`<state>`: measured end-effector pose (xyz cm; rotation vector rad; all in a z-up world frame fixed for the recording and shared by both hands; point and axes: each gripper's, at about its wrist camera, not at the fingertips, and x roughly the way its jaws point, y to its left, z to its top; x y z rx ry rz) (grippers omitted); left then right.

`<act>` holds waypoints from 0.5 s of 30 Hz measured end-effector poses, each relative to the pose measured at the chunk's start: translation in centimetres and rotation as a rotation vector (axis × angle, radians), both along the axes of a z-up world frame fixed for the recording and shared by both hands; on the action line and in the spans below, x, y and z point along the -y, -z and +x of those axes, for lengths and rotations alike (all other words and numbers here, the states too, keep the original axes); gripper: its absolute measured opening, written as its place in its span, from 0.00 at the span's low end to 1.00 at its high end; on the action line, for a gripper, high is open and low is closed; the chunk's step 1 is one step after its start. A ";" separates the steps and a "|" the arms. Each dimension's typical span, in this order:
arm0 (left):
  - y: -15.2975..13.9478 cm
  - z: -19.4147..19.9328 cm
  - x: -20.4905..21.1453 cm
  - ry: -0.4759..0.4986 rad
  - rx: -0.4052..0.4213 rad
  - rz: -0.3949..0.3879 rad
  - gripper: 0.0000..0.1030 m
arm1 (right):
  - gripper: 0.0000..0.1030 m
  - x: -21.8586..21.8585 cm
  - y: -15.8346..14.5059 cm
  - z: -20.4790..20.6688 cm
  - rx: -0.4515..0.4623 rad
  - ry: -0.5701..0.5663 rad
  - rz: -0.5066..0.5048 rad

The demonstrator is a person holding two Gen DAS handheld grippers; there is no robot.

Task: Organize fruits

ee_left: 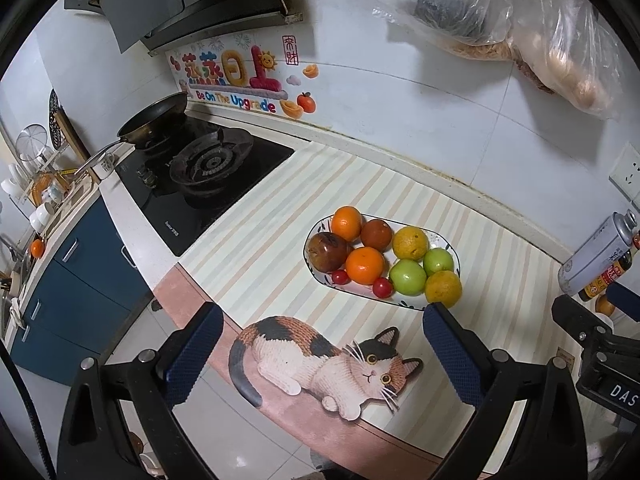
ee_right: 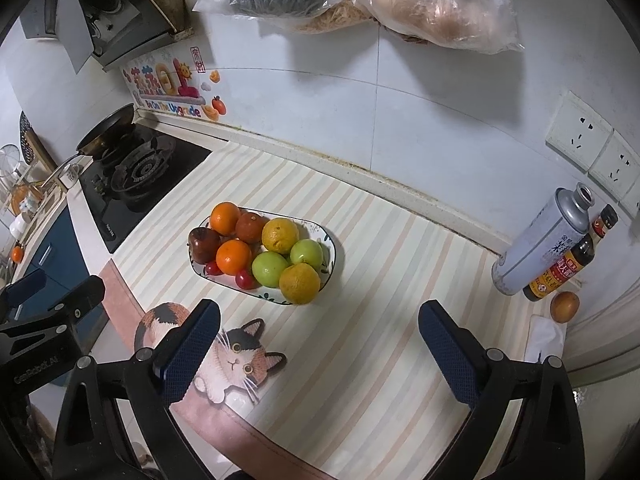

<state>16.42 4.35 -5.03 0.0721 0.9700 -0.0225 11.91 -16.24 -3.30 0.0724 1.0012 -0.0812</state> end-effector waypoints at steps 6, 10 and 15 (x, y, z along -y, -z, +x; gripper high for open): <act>-0.1 0.0 0.0 0.002 0.000 -0.004 0.99 | 0.98 0.0 0.0 -0.1 0.000 0.001 -0.003; -0.2 -0.4 -0.1 0.006 0.005 -0.007 0.99 | 0.98 0.0 -0.1 -0.3 -0.001 0.000 -0.001; -0.3 -0.7 0.0 0.009 0.010 -0.009 0.99 | 0.98 -0.2 -0.4 -0.4 0.004 -0.002 0.000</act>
